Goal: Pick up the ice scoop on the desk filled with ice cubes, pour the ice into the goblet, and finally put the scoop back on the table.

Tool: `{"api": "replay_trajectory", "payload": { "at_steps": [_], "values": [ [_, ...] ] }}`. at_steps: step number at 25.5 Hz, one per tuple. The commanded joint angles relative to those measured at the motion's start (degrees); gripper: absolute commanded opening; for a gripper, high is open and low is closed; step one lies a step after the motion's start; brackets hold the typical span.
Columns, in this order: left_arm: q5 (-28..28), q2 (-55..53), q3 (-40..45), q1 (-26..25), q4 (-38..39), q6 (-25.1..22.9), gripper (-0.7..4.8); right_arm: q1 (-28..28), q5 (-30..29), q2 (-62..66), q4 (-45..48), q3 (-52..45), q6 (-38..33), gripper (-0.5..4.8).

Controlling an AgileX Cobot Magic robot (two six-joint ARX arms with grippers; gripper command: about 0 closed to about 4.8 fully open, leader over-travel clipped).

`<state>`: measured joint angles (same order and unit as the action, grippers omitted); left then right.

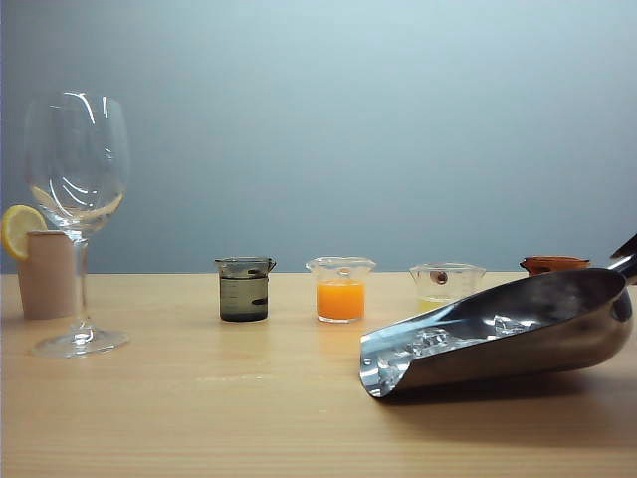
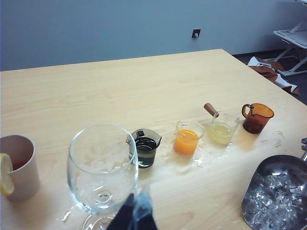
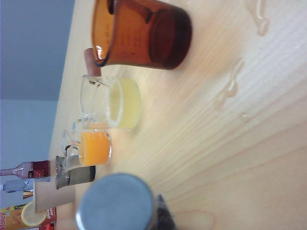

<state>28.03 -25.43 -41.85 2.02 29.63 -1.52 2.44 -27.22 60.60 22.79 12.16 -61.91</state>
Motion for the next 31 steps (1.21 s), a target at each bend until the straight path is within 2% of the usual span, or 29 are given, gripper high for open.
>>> {"api": "replay_trajectory", "payload": {
  "at_steps": [1, 25, 31],
  "values": [
    [0.1, 0.0, -0.3, 0.1, -0.5, -0.2, -0.05, 0.0, -0.5, -0.1, 1.9, 0.0, -1.5, -0.05],
    [0.1, -0.4, -0.3, 0.1, -0.4, -1.5, -0.05, 0.0, -4.9, -0.1, 4.9, 0.0, -7.8, -0.05],
    [0.1, -0.4, -0.3, 0.1, -0.4, -1.5, -0.05, 0.0, -4.9, -0.1, 5.2, 0.0, -12.1, -0.05]
  ]
}}
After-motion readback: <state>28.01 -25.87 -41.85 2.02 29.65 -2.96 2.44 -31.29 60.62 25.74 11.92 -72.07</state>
